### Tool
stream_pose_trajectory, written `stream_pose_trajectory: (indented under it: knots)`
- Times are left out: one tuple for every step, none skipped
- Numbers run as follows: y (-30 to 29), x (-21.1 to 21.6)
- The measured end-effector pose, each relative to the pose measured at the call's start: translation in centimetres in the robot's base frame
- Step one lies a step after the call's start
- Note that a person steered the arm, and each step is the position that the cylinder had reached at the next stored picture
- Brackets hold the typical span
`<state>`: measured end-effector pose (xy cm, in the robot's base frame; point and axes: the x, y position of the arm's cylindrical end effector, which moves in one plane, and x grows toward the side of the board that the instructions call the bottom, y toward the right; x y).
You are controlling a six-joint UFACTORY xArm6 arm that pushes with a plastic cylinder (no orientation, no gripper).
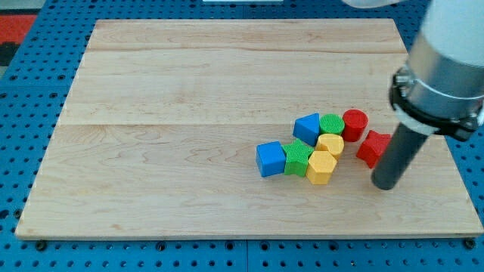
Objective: Push the red circle and green circle closer to green star
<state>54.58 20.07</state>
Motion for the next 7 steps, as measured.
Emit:
stream_pose_trajectory:
  knots:
    - [6.6,-2.8]
    - [5.8,-6.5]
    - [0.9,-6.4]
    - [-1.7,-7.0]
    - [0.2,-9.4]
    - [2.9,-13.0]
    - [0.1,-16.2]
